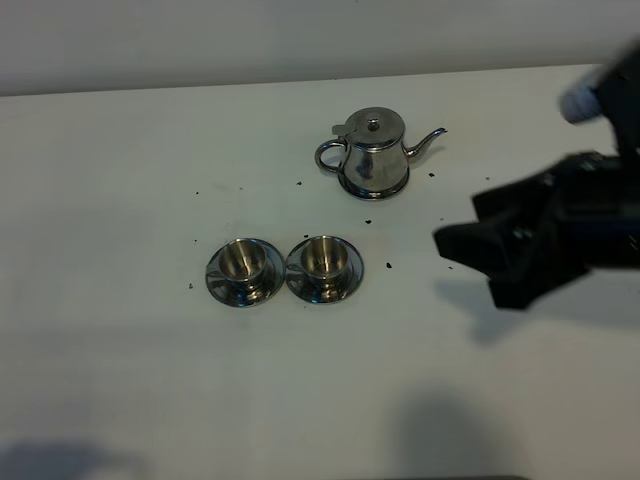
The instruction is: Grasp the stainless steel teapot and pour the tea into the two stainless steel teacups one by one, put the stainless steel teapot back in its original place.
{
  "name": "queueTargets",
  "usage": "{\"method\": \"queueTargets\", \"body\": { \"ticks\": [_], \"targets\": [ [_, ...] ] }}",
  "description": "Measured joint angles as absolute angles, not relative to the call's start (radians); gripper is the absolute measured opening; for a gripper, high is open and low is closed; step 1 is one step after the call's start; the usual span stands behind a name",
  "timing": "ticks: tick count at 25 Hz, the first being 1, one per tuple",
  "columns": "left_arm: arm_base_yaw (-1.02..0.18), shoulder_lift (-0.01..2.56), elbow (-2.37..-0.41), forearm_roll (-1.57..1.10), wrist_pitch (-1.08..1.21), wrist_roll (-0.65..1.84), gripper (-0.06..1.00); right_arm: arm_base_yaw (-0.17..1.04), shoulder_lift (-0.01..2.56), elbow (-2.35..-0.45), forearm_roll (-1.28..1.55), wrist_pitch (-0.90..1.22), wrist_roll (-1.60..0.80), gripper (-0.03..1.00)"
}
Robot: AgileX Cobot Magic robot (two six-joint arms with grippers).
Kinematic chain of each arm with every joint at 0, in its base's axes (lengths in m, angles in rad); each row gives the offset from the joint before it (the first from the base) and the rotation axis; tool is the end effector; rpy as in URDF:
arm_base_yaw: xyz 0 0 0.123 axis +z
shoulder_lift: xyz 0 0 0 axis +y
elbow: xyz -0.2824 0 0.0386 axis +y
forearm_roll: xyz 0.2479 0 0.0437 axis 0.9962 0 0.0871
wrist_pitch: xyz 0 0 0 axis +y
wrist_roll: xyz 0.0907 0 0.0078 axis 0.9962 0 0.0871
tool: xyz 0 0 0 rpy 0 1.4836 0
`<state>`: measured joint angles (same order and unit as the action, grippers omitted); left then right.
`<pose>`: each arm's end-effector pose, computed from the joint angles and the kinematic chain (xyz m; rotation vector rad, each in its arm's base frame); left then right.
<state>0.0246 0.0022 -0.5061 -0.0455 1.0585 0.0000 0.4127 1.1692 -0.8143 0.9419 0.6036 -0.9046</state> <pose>-0.0051 -0.0037 0.2791 -0.0229 2.0375 -0.0390 0.2002 0.1334 0.3037 -0.7757 2.0950 0.7243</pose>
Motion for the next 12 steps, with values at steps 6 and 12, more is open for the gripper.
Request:
{"method": "queueTargets", "body": {
  "ticks": [6,12],
  "targets": [
    [0.025,0.002,-0.506,-0.045,1.059,0.000,0.37,0.413,1.482,-1.122,0.941,0.693,-0.996,0.48],
    [0.025,0.002,-0.506,-0.045,1.059,0.000,0.37,0.425,1.769,-1.495,0.833,0.816,-1.041,0.48]
  ]
}}
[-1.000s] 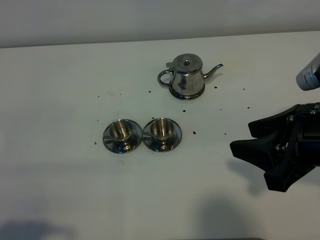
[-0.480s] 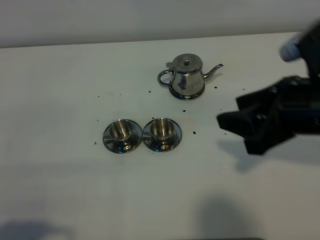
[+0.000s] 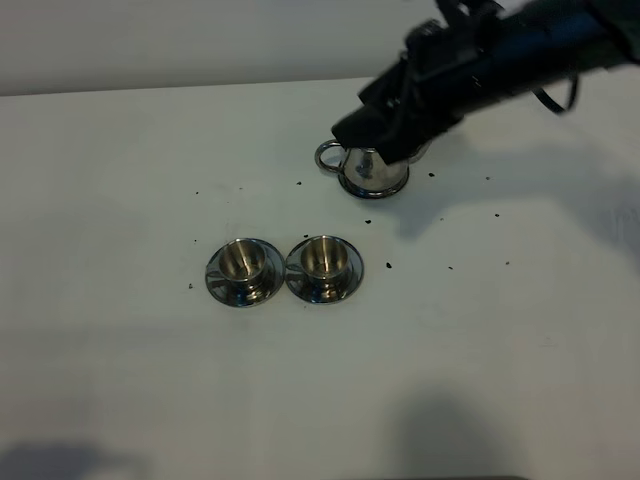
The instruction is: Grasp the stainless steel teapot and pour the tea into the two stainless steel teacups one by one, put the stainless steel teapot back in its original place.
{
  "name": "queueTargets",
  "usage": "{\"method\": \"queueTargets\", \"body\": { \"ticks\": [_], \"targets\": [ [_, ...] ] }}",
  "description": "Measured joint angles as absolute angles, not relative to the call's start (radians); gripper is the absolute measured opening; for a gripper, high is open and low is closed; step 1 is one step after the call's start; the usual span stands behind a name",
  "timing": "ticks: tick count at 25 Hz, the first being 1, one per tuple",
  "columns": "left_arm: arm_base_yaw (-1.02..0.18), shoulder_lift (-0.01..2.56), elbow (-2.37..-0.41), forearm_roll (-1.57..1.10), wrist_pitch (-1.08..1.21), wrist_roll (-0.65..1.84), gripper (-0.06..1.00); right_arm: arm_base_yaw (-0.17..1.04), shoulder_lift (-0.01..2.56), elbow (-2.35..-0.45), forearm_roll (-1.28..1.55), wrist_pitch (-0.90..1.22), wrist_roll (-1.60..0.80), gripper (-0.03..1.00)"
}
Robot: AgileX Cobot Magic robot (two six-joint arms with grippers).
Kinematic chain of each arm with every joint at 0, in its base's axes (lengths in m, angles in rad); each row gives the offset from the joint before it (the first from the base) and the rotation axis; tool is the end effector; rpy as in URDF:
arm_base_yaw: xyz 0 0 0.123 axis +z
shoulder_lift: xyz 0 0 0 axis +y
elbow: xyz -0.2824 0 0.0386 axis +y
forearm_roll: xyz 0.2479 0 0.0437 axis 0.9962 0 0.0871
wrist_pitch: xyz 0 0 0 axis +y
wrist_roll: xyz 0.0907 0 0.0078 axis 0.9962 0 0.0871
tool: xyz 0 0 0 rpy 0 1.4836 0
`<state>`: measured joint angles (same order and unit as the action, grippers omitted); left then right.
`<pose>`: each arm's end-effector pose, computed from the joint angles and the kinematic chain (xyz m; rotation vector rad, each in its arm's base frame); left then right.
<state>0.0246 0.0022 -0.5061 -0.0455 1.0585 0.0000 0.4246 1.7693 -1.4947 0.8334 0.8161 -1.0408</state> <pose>-0.0051 -0.0037 0.2791 -0.0229 2.0375 -0.0390 0.3414 0.2083 0.3116 -1.1655 2.0055 0.6881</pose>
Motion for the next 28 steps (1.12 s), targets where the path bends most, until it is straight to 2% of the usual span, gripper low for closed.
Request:
{"method": "queueTargets", "body": {
  "ticks": [8,14,21,28],
  "targets": [
    [0.025,0.002,-0.506,-0.045,1.059,0.000,0.37,0.515,2.091,-1.986,0.482,0.950,-0.982,0.49],
    [0.025,0.002,-0.506,-0.045,1.059,0.000,0.37,0.583,2.281,-2.231,0.321,1.036,-0.967,0.49],
    [0.025,0.002,-0.506,-0.045,1.059,0.000,0.37,0.630,2.455,-2.396,0.240,1.050,-1.011,0.49],
    [0.025,0.002,-0.506,-0.045,1.059,0.000,0.37,0.633,2.527,-2.421,0.174,0.965,-1.018,0.49]
  ]
}}
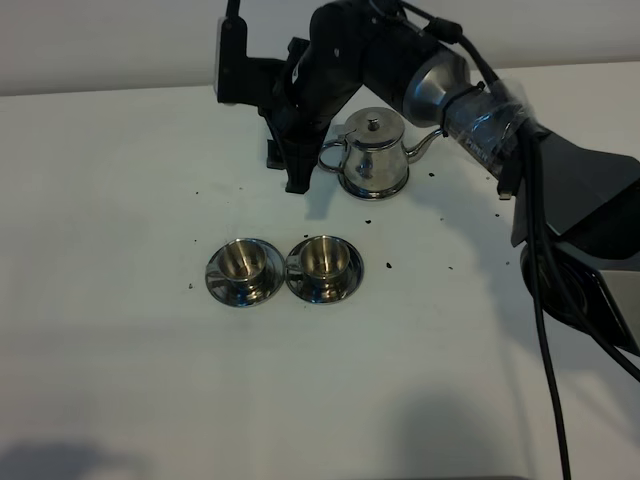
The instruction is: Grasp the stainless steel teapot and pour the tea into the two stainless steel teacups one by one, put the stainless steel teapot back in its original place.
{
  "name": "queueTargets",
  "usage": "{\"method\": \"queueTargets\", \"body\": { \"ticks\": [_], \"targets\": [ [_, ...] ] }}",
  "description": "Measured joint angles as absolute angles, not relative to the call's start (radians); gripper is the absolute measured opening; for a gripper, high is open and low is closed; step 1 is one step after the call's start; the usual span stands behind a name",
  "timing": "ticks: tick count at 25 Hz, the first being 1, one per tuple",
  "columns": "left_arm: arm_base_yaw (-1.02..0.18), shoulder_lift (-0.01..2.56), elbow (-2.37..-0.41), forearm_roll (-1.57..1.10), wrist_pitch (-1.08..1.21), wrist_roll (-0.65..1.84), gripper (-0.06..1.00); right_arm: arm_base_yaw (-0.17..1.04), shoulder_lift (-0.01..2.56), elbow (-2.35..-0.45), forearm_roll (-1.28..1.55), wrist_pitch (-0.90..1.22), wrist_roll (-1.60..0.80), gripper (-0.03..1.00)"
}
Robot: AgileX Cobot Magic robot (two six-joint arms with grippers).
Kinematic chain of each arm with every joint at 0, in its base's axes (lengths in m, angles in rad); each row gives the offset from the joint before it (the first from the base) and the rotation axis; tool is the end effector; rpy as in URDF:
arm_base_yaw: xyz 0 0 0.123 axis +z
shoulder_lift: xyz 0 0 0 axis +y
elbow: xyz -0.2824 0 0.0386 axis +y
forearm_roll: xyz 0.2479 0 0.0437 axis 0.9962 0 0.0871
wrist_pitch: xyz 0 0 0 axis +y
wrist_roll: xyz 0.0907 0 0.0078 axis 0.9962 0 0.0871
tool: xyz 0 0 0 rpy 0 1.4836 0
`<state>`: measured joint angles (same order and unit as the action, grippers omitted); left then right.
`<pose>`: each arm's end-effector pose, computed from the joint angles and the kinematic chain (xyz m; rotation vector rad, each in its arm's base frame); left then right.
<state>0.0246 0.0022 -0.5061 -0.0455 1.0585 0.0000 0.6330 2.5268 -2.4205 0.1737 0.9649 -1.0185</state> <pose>-0.0051 -0.0037 0.2791 -0.0229 2.0375 -0.0390 0.4393 0.3384 0.1968 -1.8140 1.7696 0.0686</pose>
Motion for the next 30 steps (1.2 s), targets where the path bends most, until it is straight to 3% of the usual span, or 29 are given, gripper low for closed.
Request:
{"method": "queueTargets", "body": {
  "ticks": [14,30],
  "targets": [
    [0.025,0.002,-0.506,-0.045,1.059,0.000,0.37,0.554,2.540,-2.424,0.217,0.940,-1.097,0.45],
    [0.025,0.002,-0.506,-0.045,1.059,0.000,0.37,0.553,2.591,-2.424,0.219,1.018,-1.134,0.44]
  ]
}}
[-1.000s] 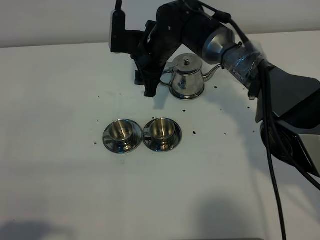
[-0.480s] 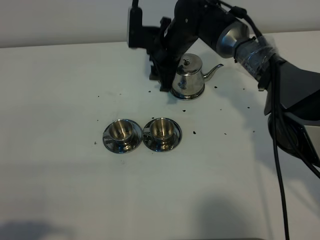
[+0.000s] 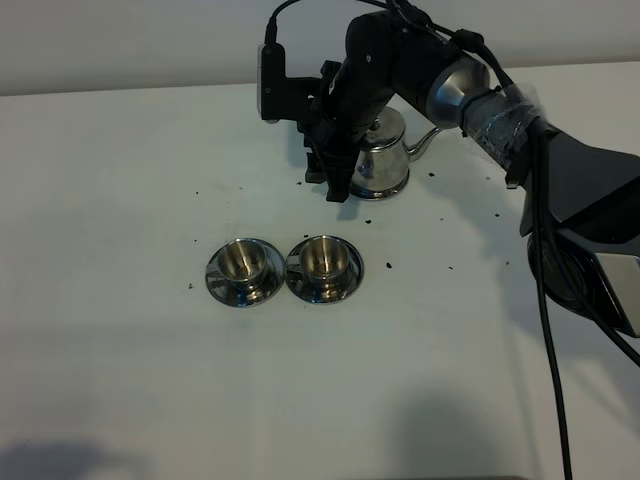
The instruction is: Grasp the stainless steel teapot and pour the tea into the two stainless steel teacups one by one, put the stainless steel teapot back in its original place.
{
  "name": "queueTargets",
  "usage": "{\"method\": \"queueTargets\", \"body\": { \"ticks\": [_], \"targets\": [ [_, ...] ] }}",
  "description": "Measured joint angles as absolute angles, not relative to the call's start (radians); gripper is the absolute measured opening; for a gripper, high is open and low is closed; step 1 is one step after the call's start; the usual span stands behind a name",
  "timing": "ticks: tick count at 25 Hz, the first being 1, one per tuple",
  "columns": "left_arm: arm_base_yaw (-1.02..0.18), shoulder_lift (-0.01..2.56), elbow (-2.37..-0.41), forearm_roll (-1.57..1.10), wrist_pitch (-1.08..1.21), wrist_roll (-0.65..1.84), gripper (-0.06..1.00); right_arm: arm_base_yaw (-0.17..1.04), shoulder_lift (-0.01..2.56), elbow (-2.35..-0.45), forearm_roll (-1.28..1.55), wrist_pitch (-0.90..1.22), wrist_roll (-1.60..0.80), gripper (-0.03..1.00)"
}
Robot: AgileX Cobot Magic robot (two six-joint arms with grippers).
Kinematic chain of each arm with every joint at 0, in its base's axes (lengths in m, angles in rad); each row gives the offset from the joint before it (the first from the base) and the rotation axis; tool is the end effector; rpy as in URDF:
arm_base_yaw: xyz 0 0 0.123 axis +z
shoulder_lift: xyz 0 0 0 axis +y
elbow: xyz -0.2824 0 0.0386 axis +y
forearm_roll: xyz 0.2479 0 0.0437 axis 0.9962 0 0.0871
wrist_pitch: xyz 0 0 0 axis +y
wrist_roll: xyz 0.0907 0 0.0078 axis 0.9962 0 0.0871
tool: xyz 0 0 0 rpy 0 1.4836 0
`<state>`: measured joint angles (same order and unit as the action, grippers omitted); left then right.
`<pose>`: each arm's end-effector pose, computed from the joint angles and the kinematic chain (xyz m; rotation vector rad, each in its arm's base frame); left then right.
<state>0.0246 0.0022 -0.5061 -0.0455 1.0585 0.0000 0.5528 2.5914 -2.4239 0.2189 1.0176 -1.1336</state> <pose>-0.0051 -0.0037 0.2791 -0.0229 2.0375 -0.0390 0.4627 0.3053 0.1603 -1.9005 1.8164 0.0891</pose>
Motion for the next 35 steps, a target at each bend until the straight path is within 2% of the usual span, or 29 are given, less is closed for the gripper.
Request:
{"method": "queueTargets", "body": {
  "ticks": [26,31,35],
  "targets": [
    [0.025,0.002,-0.506,-0.045,1.059,0.000,0.37,0.601,2.591,-2.424,0.194,1.211,-1.062,0.44],
    [0.025,0.002,-0.506,-0.045,1.059,0.000,0.37,0.618,2.590,-2.424,0.184,1.211,-1.055,0.44],
    [0.025,0.002,-0.506,-0.045,1.059,0.000,0.37,0.623,2.569,-2.424,0.164,1.111,-1.087,0.44]
  ]
}}
